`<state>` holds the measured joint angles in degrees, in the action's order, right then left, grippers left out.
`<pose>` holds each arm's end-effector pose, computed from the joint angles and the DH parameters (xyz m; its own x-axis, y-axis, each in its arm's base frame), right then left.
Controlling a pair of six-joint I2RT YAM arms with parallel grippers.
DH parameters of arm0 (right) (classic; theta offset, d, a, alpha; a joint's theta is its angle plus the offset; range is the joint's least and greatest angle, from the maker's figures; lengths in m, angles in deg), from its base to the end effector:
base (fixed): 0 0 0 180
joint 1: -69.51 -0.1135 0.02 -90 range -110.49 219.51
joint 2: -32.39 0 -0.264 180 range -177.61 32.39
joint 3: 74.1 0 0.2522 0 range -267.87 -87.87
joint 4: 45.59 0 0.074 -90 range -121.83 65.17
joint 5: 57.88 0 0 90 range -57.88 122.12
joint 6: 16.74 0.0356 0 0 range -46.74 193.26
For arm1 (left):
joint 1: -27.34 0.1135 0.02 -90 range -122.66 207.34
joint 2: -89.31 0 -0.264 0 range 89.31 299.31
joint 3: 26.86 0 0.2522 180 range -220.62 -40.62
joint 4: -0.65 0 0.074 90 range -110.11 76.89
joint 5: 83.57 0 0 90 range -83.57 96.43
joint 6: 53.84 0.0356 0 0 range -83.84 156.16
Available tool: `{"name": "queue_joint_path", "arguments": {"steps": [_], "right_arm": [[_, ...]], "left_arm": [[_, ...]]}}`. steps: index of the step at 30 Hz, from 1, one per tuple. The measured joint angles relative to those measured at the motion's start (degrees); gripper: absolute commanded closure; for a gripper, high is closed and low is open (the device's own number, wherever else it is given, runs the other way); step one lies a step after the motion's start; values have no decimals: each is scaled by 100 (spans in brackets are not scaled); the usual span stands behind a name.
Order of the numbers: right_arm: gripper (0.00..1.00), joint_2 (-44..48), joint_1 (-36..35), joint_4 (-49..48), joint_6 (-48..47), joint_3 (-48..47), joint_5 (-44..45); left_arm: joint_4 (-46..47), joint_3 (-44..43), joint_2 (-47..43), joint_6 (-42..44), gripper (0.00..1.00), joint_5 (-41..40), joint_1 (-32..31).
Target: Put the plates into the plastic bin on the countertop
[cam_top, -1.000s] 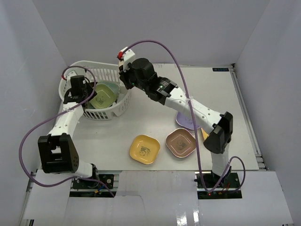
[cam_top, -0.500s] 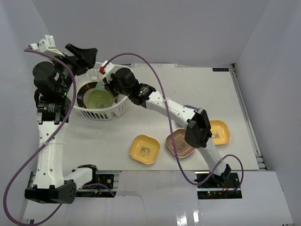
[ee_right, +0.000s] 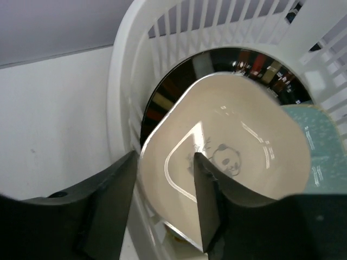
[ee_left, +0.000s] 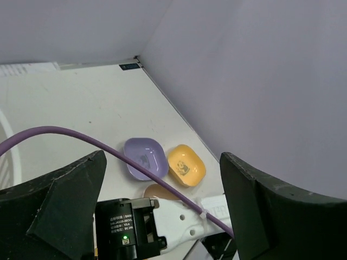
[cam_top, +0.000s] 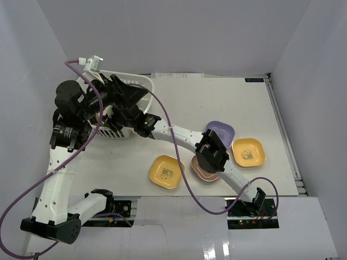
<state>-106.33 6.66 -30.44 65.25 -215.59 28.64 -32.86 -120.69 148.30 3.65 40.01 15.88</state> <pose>0.2615 0.5147 0.2764 0.0307 -0.2450 -0.9690 -0.9199 0.3722 -0.1232 0.1868 -0.0580 0.4863 -0.3610 -0.3837 -0.8500 0.6088 0.5934 -0.5265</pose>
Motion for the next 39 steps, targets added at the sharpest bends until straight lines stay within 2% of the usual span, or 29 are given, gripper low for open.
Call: {"name": "queue_joint_path", "arguments": {"steps": [2, 6, 8, 13, 16, 17, 19, 23, 24, 27, 28, 31, 36, 39], "right_arm": [[39, 15, -26, -160, -33, 0, 72], [38, 404, -13, -437, 39, 533, 339], [38, 866, 4, -645, 127, 1193, 479], [41, 2656, 52, -1266, 444, 3567, 953], [57, 3716, 127, -1561, 704, 5038, 1333], [68, 4061, 173, -1709, 793, 5547, 1467], [80, 4795, 293, -1792, 940, 6489, 1707], [83, 6164, 826, -1598, 1410, 7969, 2048], [83, 6432, 1049, -1530, 1541, 8209, 2059], [72, 7123, 1912, -1115, 1849, 8760, 2120], [61, 7257, 2186, -997, 1912, 8874, 2159], [47, 7396, 2610, -551, 1991, 9027, 2155], [40, 7136, 2892, -256, 1956, 9064, 1851], [40, 6590, 2946, -81, 1937, 8918, 1696]], "left_arm": [[-96, 94, -35, 33, 3, 151, -63], [-295, 98, -111, 157, 2, 317, -140], [-354, 98, -181, 208, 3, 337, -153], [-522, 116, -308, 317, 4, 271, -181], [-551, 275, -417, 330, 10, 393, -308], [-553, 382, -457, 352, 13, 343, -297], [-616, 710, -531, 369, 17, 240, -256], [-782, 1547, -479, 365, 20, 142, -422], [-835, 1770, -407, 358, 20, 44, -562], [-1040, 2164, -142, 350, 20, -348, -1071], [-1191, 2275, 35, 343, 20, -721, -1434], [-1486, 2404, 332, 321, 19, -1602, -2039], [-1744, 2820, 426, 151, 17, -2627, -2297], [-1799, 3121, 645, 11, 16, -3071, -2439]]}}
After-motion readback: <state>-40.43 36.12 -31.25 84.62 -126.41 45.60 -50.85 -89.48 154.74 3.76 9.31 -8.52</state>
